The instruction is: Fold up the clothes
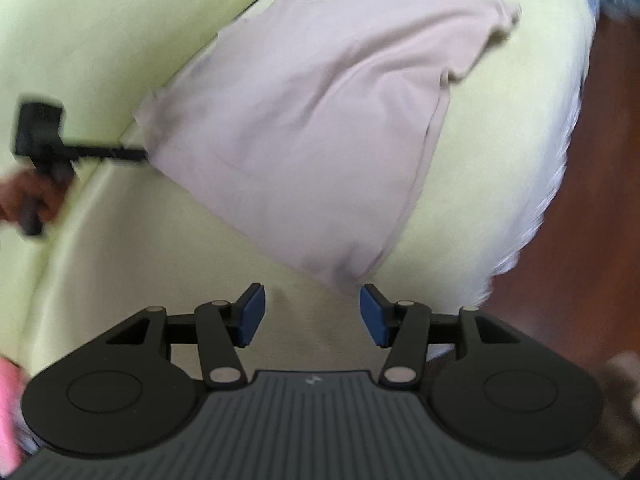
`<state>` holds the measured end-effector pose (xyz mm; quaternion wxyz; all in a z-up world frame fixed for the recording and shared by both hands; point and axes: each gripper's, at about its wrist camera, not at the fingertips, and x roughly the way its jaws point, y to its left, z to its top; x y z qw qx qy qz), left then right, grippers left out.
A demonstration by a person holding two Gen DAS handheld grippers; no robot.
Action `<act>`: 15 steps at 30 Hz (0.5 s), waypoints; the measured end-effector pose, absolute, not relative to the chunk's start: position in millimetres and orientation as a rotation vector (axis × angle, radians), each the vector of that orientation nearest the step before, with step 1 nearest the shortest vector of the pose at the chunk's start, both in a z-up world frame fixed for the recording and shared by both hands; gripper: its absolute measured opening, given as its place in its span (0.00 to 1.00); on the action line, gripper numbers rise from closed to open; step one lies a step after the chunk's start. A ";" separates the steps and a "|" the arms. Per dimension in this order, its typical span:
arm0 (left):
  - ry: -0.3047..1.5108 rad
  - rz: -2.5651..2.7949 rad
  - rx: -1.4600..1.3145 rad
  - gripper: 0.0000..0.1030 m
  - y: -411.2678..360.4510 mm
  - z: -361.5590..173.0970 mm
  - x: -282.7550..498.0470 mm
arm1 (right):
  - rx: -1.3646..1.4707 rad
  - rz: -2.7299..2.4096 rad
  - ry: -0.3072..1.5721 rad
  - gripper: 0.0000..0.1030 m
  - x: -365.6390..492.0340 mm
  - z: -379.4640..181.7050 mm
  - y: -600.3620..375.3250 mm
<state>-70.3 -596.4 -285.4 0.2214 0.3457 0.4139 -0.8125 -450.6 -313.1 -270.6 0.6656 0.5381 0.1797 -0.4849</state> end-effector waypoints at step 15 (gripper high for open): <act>1.069 -2.209 1.056 0.10 -609.2 -286.2 -70.7 | 1.250 -1.134 0.249 0.01 -459.3 -295.3 -309.9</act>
